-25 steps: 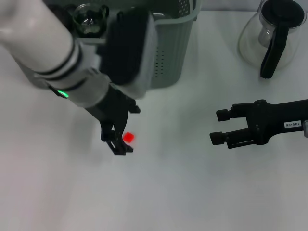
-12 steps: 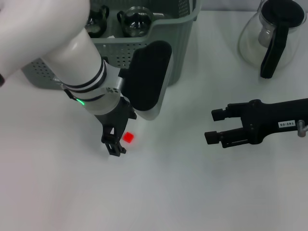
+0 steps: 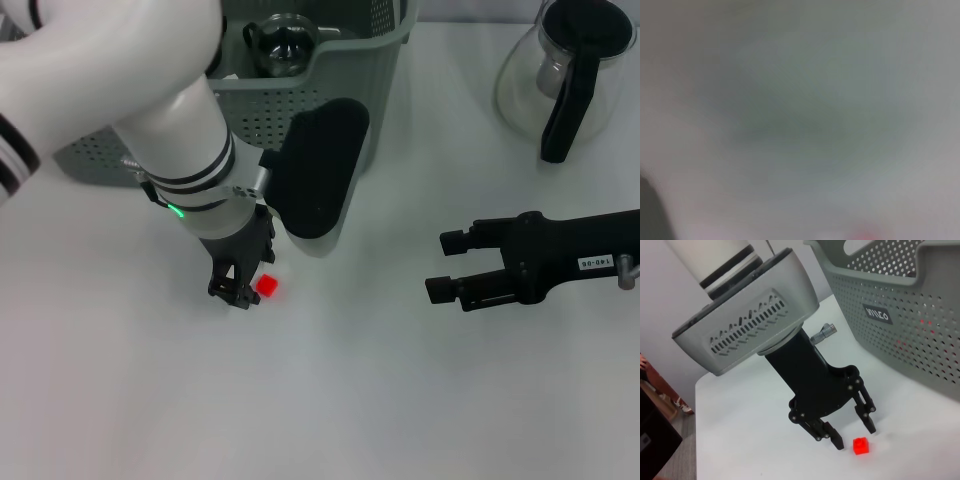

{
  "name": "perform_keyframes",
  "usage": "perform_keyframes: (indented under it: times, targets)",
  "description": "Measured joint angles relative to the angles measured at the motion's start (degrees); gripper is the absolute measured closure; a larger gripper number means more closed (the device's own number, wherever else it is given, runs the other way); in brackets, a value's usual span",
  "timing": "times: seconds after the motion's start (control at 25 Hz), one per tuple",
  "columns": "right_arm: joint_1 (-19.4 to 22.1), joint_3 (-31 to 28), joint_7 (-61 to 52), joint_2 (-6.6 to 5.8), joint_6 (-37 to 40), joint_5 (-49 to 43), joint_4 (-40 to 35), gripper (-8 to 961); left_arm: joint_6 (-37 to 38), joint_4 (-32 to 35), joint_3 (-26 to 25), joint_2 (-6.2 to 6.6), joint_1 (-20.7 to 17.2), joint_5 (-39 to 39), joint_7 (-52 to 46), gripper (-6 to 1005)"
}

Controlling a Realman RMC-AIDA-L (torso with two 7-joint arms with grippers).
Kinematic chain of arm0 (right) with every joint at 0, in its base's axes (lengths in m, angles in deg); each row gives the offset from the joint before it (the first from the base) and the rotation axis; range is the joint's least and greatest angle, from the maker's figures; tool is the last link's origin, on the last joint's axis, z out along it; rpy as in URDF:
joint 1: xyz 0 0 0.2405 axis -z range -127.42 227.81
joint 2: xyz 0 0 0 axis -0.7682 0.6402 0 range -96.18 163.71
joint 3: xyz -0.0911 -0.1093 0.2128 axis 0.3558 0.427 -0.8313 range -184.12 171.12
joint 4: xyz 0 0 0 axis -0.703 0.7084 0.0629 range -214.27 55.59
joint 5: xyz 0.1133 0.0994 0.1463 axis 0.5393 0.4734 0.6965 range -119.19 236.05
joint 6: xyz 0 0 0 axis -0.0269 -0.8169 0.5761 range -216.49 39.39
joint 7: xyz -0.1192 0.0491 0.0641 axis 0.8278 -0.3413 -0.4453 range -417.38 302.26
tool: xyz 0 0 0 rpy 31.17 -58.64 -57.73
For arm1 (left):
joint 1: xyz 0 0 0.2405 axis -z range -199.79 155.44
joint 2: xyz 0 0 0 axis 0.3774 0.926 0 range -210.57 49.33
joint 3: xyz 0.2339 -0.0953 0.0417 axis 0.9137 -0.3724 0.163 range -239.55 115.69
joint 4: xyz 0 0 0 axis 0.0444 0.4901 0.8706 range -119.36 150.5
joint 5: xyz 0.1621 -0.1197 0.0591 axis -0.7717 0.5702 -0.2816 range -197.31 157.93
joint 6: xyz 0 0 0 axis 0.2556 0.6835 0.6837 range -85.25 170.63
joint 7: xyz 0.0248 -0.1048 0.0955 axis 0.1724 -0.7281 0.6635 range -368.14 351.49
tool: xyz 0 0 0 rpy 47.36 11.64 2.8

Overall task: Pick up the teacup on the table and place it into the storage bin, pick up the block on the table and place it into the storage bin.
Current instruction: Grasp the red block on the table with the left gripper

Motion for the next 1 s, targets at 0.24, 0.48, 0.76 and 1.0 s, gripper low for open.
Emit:
perform_keyframes:
  times: [0.24, 0.48, 0.76, 1.0]
  targets:
    - [0.22, 0.00, 0.28, 0.08, -0.04, -0.03, 0.15, 75, 0.02, -1.07, 0.99, -0.14, 1.25, -0.05, -0.17, 538]
    - [0.71, -0.07, 0.44, 0.13, -0.04, -0.03, 0.18, 75, -0.01, -1.75, 2.14, -0.22, 2.00, -0.08, -0.32, 580]
    - [0.74, -0.10, 0.47, 0.12, -0.04, -0.02, 0.18, 75, -0.22, -3.78, 2.62, -0.26, 3.53, 0.43, -0.77, 582]
    - [1.06, 0.02, 0.55, 0.12, -0.48, -0.02, 0.18, 75, -0.39, -4.67, 2.87, -0.26, 4.12, 0.51, -0.95, 583]
